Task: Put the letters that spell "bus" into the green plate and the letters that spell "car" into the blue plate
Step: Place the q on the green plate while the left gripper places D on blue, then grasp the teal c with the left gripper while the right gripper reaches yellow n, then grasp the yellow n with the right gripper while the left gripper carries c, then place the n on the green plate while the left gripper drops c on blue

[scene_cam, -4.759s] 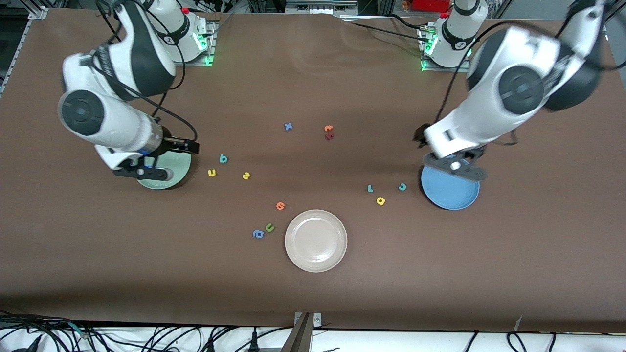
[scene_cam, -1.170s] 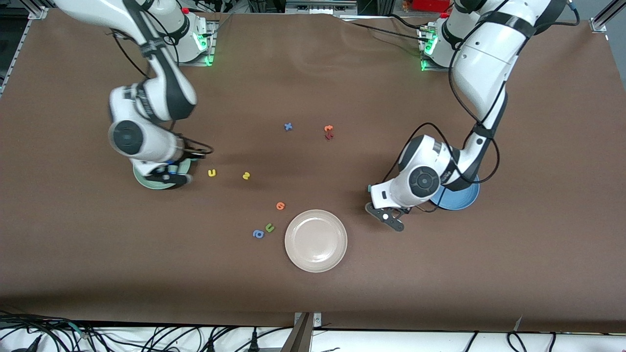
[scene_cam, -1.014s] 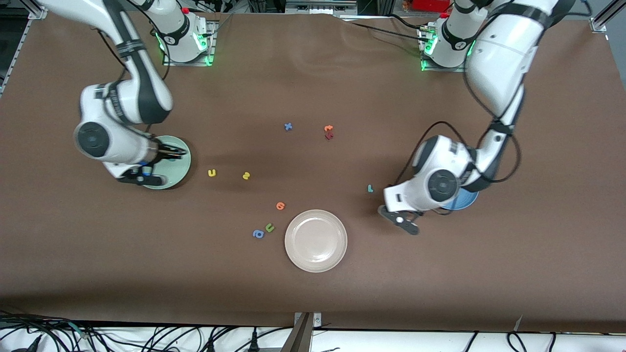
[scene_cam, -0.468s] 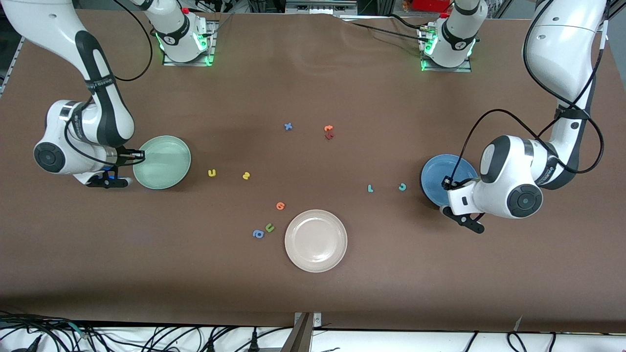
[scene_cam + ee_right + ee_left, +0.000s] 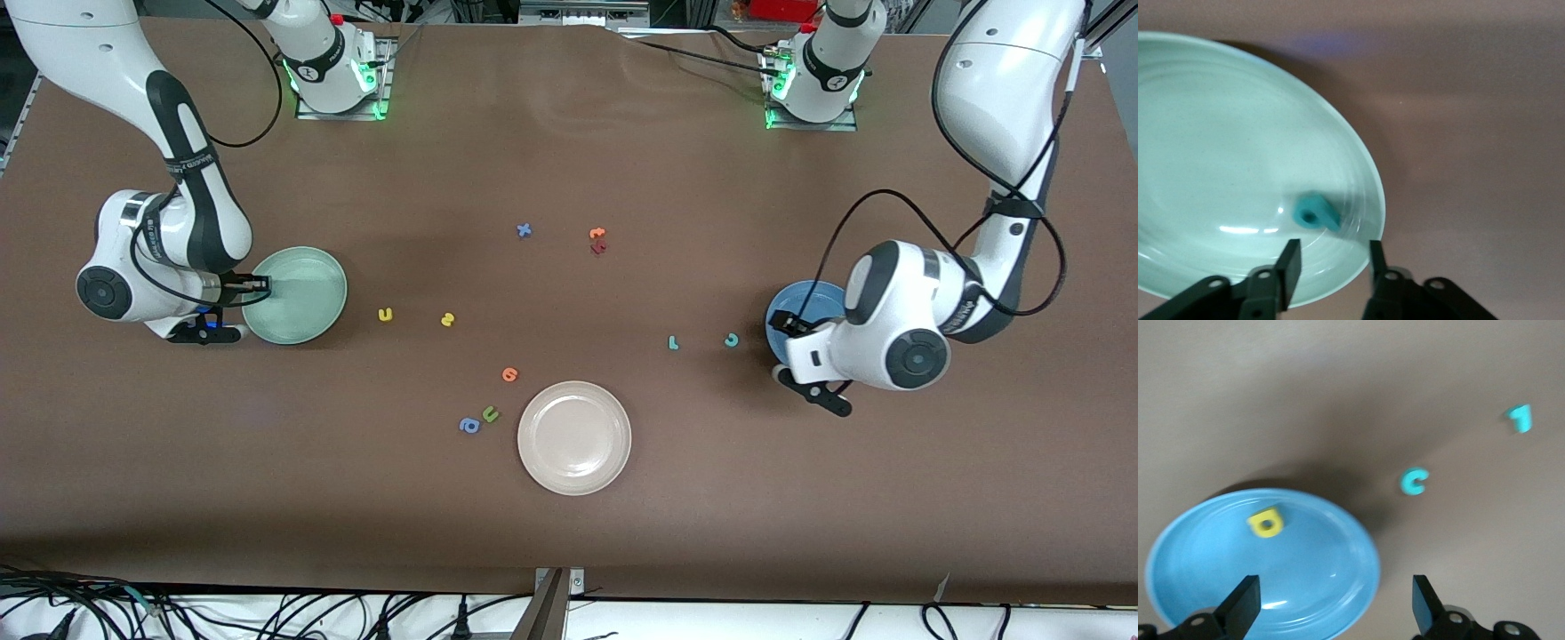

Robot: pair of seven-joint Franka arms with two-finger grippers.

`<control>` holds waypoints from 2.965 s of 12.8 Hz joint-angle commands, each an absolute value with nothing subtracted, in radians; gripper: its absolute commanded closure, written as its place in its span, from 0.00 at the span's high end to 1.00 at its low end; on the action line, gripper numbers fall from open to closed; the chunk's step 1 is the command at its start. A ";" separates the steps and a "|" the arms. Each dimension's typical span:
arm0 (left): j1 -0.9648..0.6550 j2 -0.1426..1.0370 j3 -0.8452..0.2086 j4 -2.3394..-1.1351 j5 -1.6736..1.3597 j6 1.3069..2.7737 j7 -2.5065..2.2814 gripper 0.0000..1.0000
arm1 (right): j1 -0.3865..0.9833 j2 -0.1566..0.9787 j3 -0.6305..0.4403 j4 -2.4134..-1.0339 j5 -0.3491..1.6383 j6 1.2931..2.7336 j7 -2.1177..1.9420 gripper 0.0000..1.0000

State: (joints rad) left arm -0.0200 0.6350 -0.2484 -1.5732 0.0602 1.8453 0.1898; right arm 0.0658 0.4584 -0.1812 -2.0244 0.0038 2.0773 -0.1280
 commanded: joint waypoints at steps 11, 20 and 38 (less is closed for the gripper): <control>-0.118 0.641 -0.252 -1.858 0.227 2.309 0.029 0.46 | 0.133 0.457 0.110 -1.871 0.018 2.075 0.311 0.85; -0.097 0.568 -0.247 -1.827 0.229 2.222 0.041 0.08 | 0.212 0.561 0.104 -1.885 0.002 2.260 0.203 0.69; -0.138 0.678 -0.376 -1.568 0.209 2.020 -0.360 1.00 | 0.202 0.445 0.034 -1.945 0.011 2.136 0.186 0.06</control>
